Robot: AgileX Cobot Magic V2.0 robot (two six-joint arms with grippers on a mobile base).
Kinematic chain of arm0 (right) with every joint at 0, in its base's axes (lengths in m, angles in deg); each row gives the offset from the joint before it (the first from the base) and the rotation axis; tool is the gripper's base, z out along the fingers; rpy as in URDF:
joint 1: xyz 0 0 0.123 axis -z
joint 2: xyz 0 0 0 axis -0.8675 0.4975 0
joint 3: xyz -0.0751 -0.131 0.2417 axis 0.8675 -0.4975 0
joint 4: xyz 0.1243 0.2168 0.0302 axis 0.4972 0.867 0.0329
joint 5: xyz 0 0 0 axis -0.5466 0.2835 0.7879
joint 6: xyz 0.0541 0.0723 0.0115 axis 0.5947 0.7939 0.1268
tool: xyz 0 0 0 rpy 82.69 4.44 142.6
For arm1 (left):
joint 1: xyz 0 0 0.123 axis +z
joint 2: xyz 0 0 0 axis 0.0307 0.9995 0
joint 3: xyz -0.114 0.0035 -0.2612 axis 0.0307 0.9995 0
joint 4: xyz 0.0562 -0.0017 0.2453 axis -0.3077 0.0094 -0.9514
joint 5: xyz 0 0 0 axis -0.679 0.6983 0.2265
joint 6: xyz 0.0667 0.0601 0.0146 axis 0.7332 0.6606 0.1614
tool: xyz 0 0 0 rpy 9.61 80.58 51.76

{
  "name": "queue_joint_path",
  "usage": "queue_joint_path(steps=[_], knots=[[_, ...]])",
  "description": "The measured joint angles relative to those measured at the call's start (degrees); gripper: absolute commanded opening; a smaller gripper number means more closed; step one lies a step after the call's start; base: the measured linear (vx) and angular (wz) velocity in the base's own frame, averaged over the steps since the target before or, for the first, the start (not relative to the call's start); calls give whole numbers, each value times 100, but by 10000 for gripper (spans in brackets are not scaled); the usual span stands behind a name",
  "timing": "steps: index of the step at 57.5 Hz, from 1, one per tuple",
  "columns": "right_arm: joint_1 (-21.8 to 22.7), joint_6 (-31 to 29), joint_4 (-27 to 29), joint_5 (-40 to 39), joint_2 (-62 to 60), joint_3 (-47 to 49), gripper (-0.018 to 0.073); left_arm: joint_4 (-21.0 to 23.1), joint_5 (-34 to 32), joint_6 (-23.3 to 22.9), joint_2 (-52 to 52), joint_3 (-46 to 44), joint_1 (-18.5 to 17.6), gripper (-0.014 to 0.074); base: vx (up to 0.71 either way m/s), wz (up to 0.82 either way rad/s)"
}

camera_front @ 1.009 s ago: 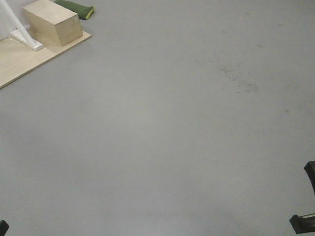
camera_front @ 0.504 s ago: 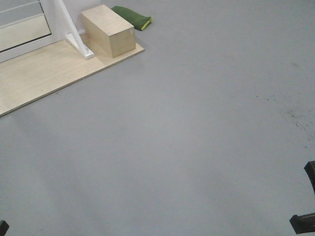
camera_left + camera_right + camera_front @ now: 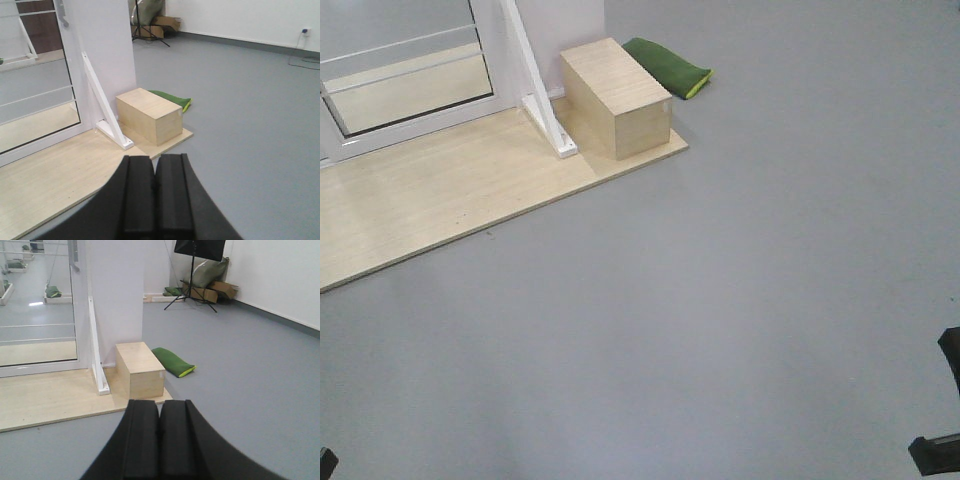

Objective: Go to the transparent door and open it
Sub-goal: 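Turn and drive toward the white-framed glass sliding door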

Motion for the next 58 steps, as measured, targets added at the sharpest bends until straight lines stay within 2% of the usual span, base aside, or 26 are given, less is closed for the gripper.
queue_joint_path(steps=[58], knots=[[0, 0, 0, 3, 0, 0, 0, 0, 0, 0, 0, 0, 0, -6, 61, 35]])
